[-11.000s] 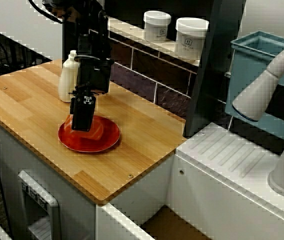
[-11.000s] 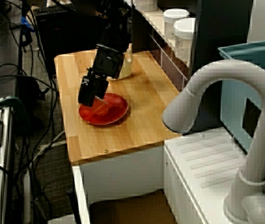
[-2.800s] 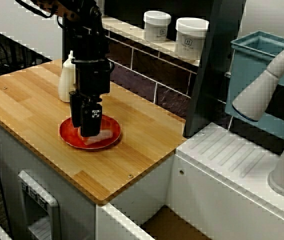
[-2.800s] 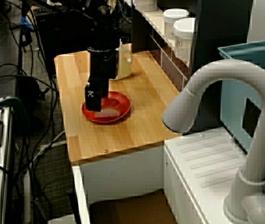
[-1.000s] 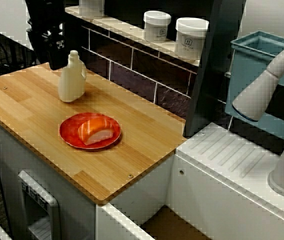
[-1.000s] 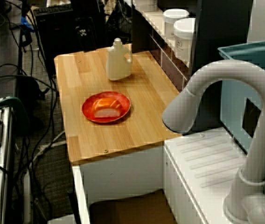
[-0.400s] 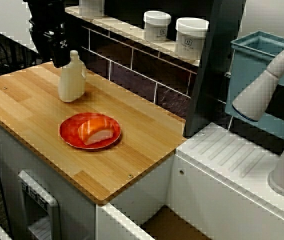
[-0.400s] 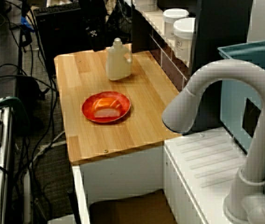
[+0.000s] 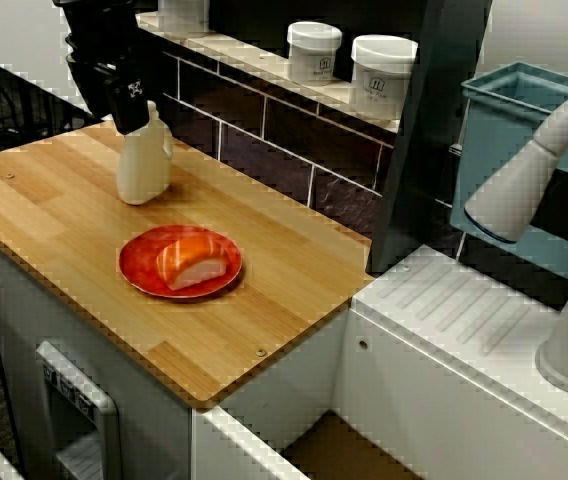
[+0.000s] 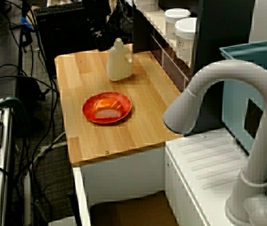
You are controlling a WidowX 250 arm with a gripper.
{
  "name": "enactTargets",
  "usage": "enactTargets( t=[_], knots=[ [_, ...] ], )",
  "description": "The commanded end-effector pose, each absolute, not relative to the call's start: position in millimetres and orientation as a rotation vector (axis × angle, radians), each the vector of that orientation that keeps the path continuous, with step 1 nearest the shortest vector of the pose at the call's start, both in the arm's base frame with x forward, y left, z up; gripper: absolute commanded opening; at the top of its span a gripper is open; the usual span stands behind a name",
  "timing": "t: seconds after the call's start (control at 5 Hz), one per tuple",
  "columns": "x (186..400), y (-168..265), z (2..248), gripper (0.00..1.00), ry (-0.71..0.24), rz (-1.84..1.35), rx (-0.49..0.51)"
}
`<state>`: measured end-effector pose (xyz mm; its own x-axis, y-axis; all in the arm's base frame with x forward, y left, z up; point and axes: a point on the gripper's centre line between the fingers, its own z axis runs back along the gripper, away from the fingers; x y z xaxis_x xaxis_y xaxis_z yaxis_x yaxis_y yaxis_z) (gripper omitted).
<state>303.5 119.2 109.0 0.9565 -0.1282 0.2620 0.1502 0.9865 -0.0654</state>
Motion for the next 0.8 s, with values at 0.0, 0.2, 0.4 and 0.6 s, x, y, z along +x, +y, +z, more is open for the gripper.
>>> enactTargets(
  t=[0.0, 0.2, 0.4, 0.6],
  knots=[
    [307, 114, 108, 1.00, -0.284, -0.140, -0.061],
    [312, 112, 99, 1.00, -0.272, -0.139, -0.054],
    [316, 109, 94, 1.00, -0.263, -0.148, -0.046],
    [320, 110, 93, 1.00, -0.261, -0.142, -0.044]
  ],
)
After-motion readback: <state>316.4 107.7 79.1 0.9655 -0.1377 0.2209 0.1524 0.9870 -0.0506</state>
